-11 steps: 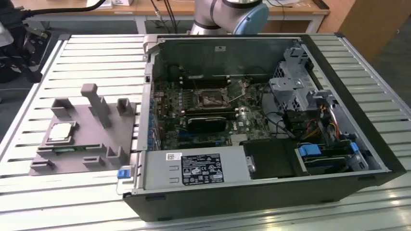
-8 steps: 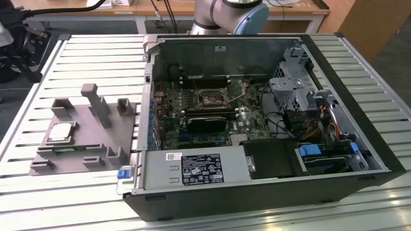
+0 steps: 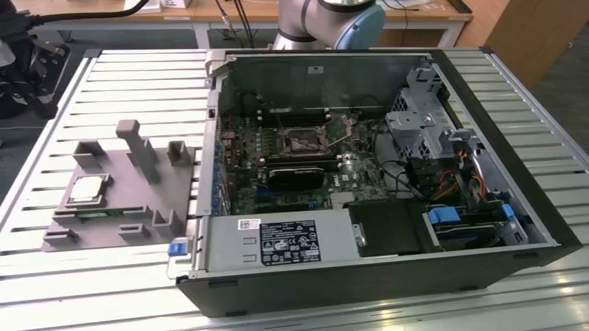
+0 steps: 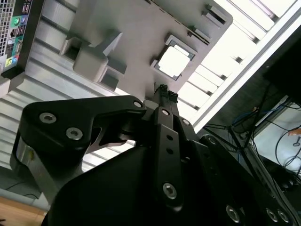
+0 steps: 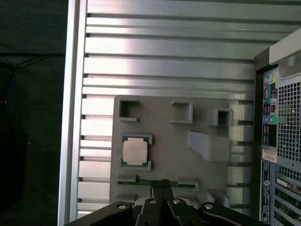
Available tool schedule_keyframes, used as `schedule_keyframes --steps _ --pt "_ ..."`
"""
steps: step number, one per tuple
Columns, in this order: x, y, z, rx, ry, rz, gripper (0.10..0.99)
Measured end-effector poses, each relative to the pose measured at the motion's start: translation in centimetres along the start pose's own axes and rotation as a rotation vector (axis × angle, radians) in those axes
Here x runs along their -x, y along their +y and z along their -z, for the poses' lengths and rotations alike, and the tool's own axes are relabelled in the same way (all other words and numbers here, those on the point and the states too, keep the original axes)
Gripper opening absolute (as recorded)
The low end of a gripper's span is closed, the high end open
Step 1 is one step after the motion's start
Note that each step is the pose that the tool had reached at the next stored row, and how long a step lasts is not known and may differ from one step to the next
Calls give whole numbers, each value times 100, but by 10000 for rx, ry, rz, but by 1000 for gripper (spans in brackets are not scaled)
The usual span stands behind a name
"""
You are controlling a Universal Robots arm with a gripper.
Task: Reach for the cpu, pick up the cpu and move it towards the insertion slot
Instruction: 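Reach for the cpu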
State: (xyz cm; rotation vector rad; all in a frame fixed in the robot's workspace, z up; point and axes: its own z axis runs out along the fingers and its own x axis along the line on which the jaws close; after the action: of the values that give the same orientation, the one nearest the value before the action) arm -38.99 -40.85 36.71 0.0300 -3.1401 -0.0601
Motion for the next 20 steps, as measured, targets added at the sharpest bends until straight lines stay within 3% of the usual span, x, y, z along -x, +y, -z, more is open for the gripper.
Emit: schedule_keyframes --steps 7,19,20 --pt "-49 -55 -33 1 2 0 106" --pt "-117 -108 -243 3 8 0 114" --pt "-119 -109 -262 3 9 0 169"
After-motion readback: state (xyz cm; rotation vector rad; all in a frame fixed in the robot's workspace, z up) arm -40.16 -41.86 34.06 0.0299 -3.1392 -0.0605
